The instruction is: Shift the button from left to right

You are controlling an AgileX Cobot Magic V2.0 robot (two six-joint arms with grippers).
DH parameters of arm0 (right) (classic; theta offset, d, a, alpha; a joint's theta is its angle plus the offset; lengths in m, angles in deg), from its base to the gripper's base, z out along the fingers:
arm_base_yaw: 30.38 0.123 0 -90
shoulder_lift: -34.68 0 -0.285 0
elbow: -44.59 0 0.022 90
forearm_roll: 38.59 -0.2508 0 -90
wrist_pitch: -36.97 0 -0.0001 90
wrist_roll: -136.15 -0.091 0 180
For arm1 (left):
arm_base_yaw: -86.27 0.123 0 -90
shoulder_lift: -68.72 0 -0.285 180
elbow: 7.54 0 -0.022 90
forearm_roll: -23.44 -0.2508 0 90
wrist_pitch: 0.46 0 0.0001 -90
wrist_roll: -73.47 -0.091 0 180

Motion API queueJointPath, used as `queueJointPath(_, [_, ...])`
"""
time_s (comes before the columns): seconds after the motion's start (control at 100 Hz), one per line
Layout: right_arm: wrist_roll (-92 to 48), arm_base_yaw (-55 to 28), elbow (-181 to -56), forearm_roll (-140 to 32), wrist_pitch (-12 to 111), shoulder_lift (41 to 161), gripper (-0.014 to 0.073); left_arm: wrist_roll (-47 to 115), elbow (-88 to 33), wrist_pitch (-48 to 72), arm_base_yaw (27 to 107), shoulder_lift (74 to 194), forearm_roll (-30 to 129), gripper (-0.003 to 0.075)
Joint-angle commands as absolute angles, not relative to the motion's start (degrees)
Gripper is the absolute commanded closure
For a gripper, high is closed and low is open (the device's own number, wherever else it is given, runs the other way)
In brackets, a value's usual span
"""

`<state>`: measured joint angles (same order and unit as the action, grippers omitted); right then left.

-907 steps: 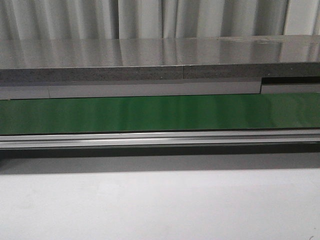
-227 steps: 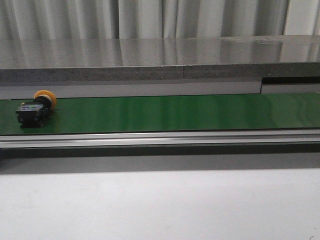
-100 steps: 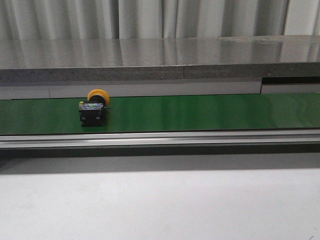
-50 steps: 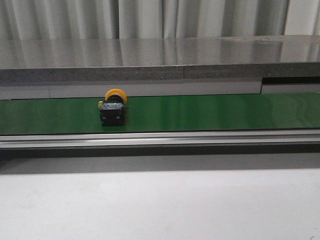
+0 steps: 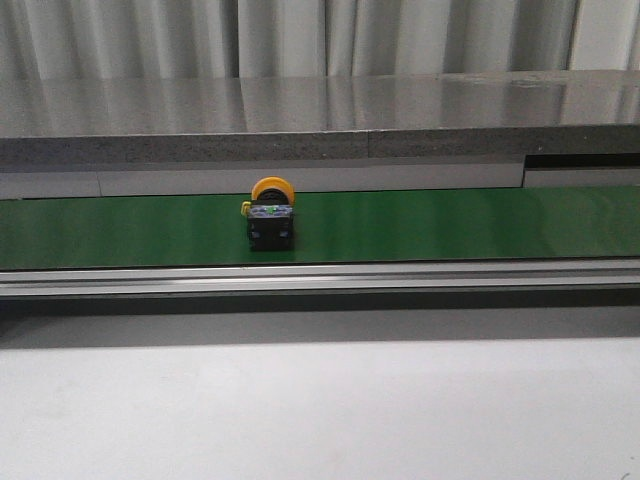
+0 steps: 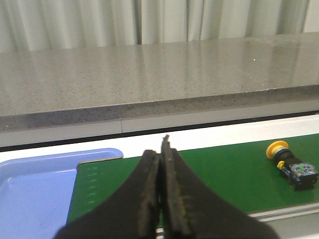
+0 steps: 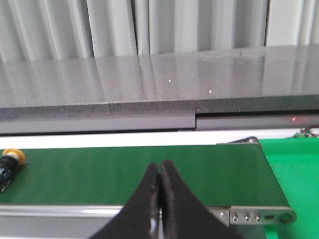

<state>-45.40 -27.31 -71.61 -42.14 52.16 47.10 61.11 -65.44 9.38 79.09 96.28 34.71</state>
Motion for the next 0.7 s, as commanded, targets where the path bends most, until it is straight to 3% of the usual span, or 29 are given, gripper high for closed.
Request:
queueJointPath(0.0, [-45.4, -27.18, -78.13, -41.83, 53.94, 52.75, 0.0662, 61.13, -63.77, 5.27, 78.65, 96.74, 35.12, 0.074])
queueJointPath(0.33, [-45.4, -27.18, -96.23, -41.83, 74.18, 72.15, 0.0662, 61.13, -63.77, 5.27, 78.65, 96.74, 35.12, 0.074])
queueJointPath(0.69, [-45.4, -27.18, -101.24, -43.79, 76.96, 83.01, 0.0662, 61.13, -63.77, 5.27, 78.65, 96.74, 35.12, 0.074])
